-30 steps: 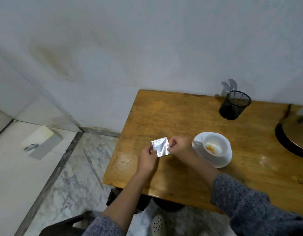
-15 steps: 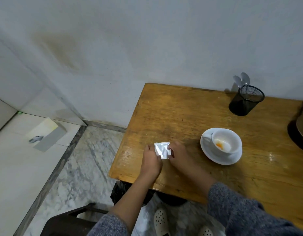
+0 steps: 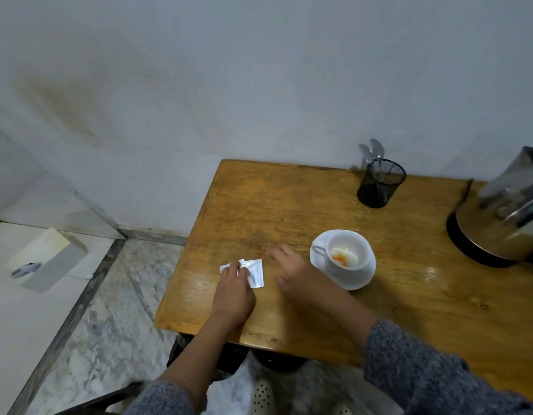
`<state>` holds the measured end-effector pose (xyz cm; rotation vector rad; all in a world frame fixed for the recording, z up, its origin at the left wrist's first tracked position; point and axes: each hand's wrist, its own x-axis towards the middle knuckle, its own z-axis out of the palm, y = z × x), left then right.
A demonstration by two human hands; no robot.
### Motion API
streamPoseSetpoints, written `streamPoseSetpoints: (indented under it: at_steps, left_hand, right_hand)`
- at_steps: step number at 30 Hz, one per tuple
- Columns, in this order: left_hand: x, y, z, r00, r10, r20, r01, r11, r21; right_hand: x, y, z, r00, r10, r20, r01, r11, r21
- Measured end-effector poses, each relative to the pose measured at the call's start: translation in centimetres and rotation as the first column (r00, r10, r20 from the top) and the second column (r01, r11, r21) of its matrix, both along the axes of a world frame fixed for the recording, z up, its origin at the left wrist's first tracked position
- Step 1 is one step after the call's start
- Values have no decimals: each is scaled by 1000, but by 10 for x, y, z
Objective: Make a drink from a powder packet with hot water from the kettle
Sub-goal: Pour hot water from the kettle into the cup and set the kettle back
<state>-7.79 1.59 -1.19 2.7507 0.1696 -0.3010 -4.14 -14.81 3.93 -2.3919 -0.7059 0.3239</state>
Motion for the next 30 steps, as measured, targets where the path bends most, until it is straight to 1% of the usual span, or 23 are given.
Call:
streamPoseSetpoints:
  at_steps: [3, 4, 5, 7, 9, 11, 13, 14, 16, 18, 19, 20, 21, 22, 24, 27, 30]
  left_hand:
    - [10, -16, 16, 1000, -12, 9, 10, 987, 159]
    - [15, -25, 22, 998, -1, 56, -7, 990, 143]
    - [22, -36, 28, 993, 24, 114, -32, 997, 74]
    - [40, -64, 38, 975, 104, 194, -76, 987, -144]
    - [55, -94, 50, 966, 181, 184, -106, 929, -355]
    - [63, -120, 62, 958, 238, 160, -123, 845, -520]
    - [64, -140, 68, 948, 271, 166, -121, 791, -600]
    - [64, -147, 65, 943, 290, 162, -131, 773, -621]
    - [66, -158, 57, 927, 353, 130, -183, 725, -664]
    - [68, -165, 48, 902, 425, 80, -246, 657, -713]
    - [68, -168, 44, 889, 455, 47, -277, 617, -737]
    - [69, -170, 41, 878, 478, 18, -303, 584, -753]
    - [69, -170, 37, 869, 495, -5, -325, 562, -760]
    - [69, -170, 32, 862, 507, -25, -345, 549, -761]
    - [70, -168, 25, 849, 526, -47, -377, 542, -751]
    - [71, -163, 20, 851, 524, -43, -379, 555, -741]
    - [73, -161, 14, 864, 503, -26, -369, 596, -713]
  right_hand:
    - [12, -37, 34, 994, -107, -25, 108, 992, 72]
    - [16, -53, 45, 990, -139, -16, 140, 986, 88]
    - [20, -71, 56, 985, -171, 7, 170, 981, 95]
    - [29, -112, 77, 962, -263, 75, 252, 960, 124]
    - [38, -158, 100, 907, -388, 165, 356, 915, 191]
    - [45, -210, 125, 805, -535, 258, 477, 841, 255]
    - [45, -261, 146, 673, -683, 285, 597, 729, 335]
    - [44, -285, 154, 595, -756, 273, 651, 652, 387]
    - [40, -328, 163, 411, -882, 230, 738, 470, 484]
    - [37, -361, 159, 239, -961, 139, 793, 275, 544]
    - [34, -375, 154, 170, -983, 67, 814, 179, 552]
    - [32, -387, 146, 122, -992, -11, 832, 96, 547]
    - [29, -396, 137, 92, -992, -89, 851, 31, 524]
    - [26, -404, 127, 78, -984, -160, 871, -11, 491]
    - [22, -412, 110, 82, -962, -261, 902, -40, 430]
    - [20, -409, 95, 80, -929, -362, 903, -86, 421]
    - [26, -408, 88, 17, -902, -432, 888, -185, 421]
